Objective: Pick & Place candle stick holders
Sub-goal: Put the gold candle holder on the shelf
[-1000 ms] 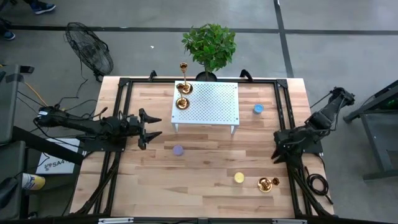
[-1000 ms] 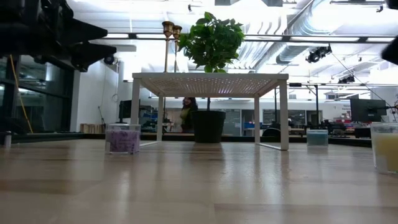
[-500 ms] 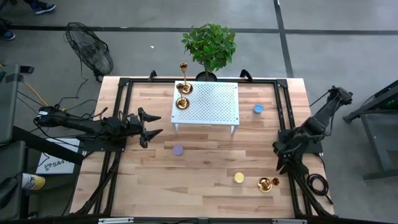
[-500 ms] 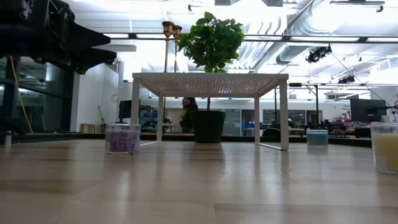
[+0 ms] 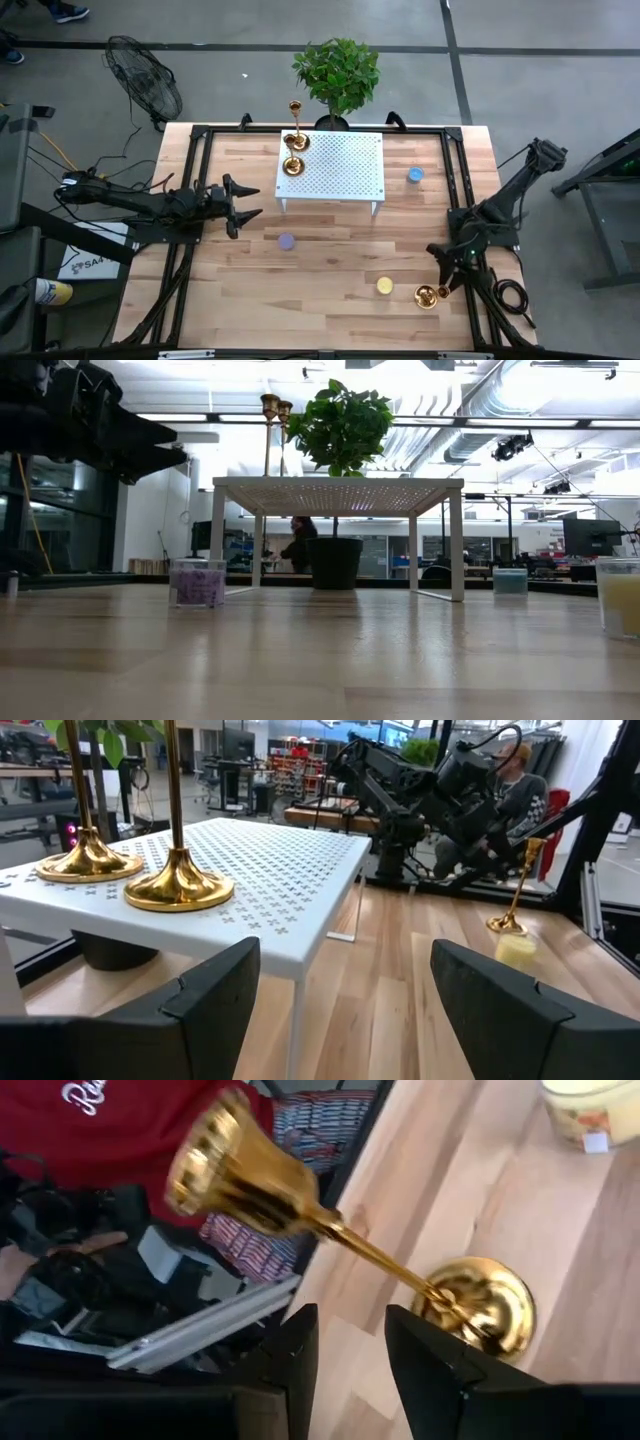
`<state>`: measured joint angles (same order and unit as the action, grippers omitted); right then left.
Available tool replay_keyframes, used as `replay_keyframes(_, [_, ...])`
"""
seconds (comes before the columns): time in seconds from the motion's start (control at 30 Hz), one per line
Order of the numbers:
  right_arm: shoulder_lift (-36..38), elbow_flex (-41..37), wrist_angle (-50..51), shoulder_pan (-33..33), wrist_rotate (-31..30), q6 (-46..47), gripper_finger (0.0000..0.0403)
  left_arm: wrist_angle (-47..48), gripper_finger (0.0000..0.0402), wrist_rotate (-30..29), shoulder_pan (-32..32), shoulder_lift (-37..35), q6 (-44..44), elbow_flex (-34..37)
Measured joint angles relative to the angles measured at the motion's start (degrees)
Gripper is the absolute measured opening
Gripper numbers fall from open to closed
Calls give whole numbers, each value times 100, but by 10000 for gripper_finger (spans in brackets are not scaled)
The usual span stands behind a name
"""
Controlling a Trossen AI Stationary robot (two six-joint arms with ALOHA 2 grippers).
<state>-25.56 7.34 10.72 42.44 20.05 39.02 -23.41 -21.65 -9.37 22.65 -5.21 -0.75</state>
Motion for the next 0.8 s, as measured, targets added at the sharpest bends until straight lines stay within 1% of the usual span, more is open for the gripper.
replay_keyframes(0.1, [0,-86,-18,0,-54,-154,114,18,291,0,0,0,0,0])
replay_keyframes(0.3, [0,-86,-163,0,-446,-805,114,121,292,0,0,-2,0,0])
replay_keyframes(0.43, [0,-86,-161,53,-629,-1070,114,140,292,-2,0,0,0,0])
replay_keyframes(0.6, [0,-86,-202,410,-975,-1124,114,137,291,-2,0,0,0,0])
replay_keyframes(0.8, [0,-86,-381,945,-1633,-1106,114,135,291,-2,0,0,-1,0])
